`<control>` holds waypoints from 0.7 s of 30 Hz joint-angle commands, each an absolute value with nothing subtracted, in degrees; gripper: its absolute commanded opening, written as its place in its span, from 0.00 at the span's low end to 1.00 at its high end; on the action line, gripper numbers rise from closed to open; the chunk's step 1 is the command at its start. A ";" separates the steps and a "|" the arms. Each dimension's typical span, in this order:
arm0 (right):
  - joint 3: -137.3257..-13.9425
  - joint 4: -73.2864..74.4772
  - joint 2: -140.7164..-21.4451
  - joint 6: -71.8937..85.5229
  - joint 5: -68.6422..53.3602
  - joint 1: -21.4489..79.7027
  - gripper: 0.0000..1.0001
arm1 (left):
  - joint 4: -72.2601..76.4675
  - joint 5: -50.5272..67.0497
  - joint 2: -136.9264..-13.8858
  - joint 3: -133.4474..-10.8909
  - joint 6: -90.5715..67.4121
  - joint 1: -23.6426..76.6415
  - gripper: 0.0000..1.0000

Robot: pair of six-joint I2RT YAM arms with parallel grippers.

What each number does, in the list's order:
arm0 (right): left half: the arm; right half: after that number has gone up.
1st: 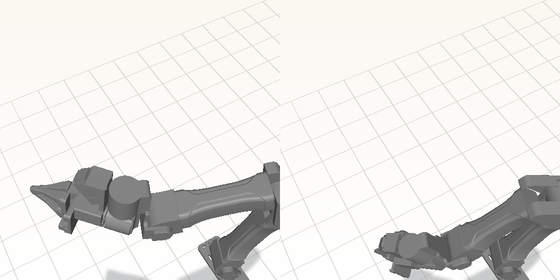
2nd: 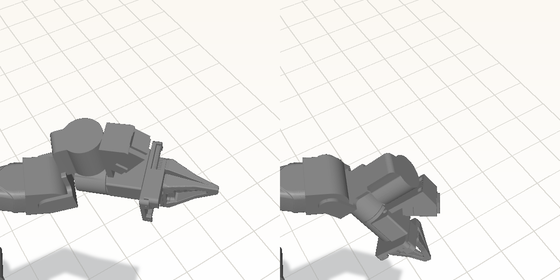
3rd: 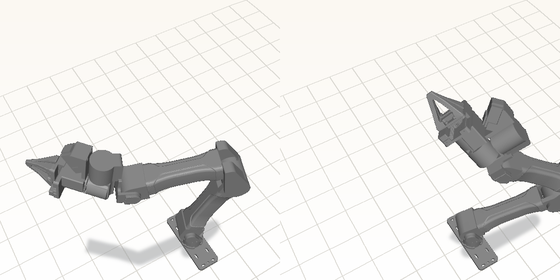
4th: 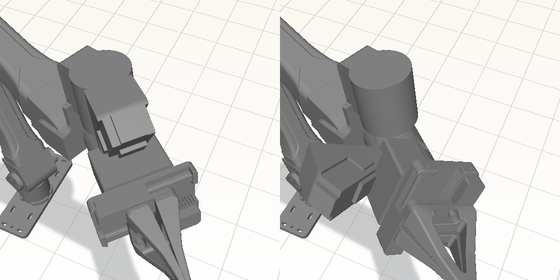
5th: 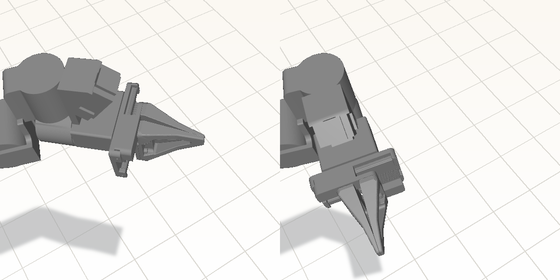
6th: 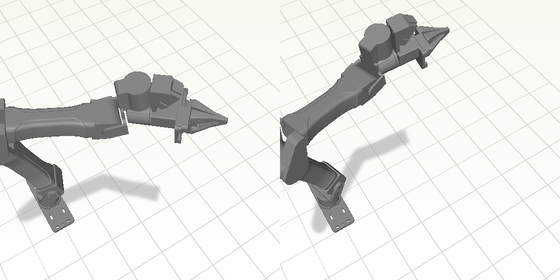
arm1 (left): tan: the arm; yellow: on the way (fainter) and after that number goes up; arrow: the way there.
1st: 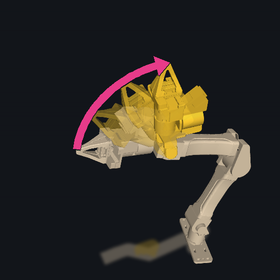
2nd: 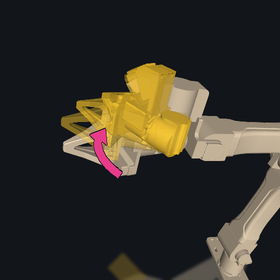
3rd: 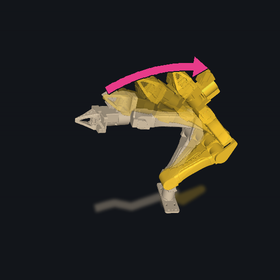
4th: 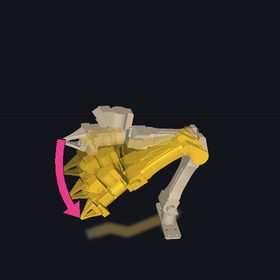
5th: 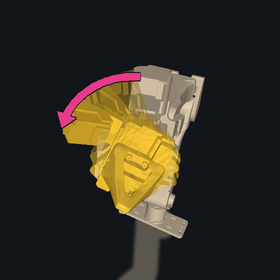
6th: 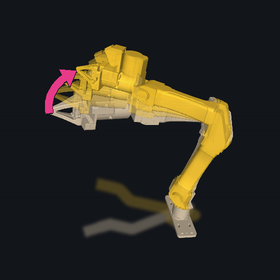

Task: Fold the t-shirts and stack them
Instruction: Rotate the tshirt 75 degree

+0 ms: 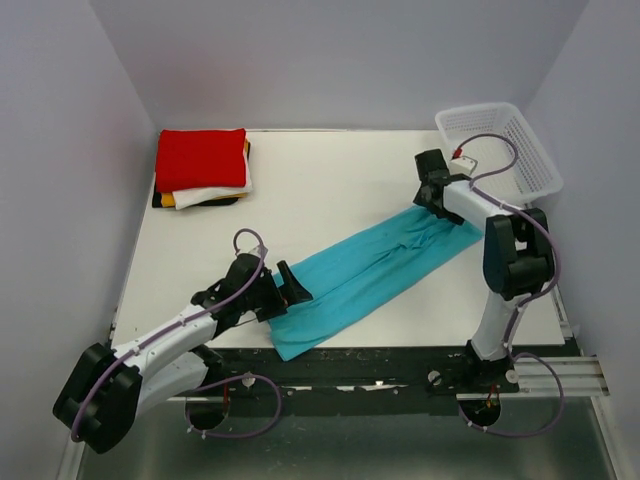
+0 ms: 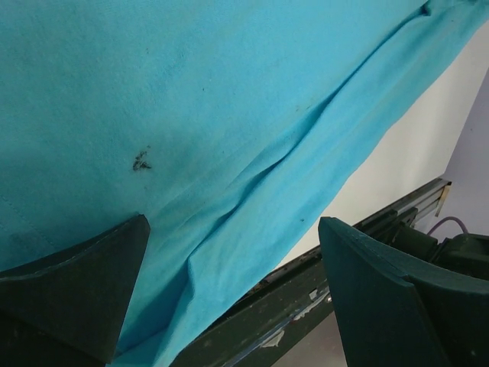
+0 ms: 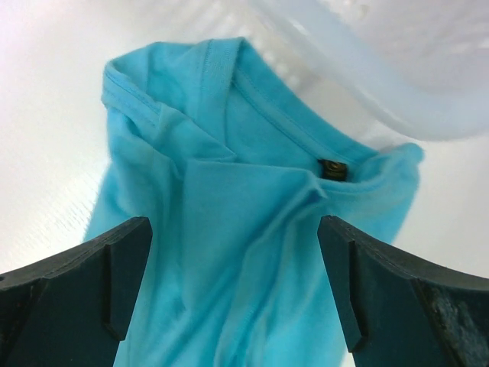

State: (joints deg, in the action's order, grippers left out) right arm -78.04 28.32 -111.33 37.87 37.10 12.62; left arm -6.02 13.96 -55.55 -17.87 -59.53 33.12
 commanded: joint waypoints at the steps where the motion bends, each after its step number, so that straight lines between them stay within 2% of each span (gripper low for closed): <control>1: -72.66 29.56 -102.07 39.05 36.07 12.10 1.00 | -12.81 10.61 -55.95 -16.10 -59.62 34.09 0.99; 4: -67.54 29.48 -95.46 40.35 32.88 12.15 1.00 | -14.02 9.72 -55.14 -16.51 -59.59 34.36 0.99; 9: -59.80 32.31 -86.44 42.44 34.43 12.20 1.00 | -14.84 9.21 -53.21 -16.69 -59.44 34.71 0.99; 14: -51.40 22.43 -78.34 42.17 17.28 12.13 1.00 | -16.61 8.49 -52.13 -17.44 -58.54 34.88 0.99; 18: -44.93 11.09 -77.83 41.07 6.50 12.25 1.00 | -15.90 8.34 -51.53 -16.52 -58.62 34.98 0.99; 21: -47.57 9.10 -82.68 39.50 5.82 12.19 1.00 | -15.45 8.73 -51.72 -16.44 -58.32 34.98 0.99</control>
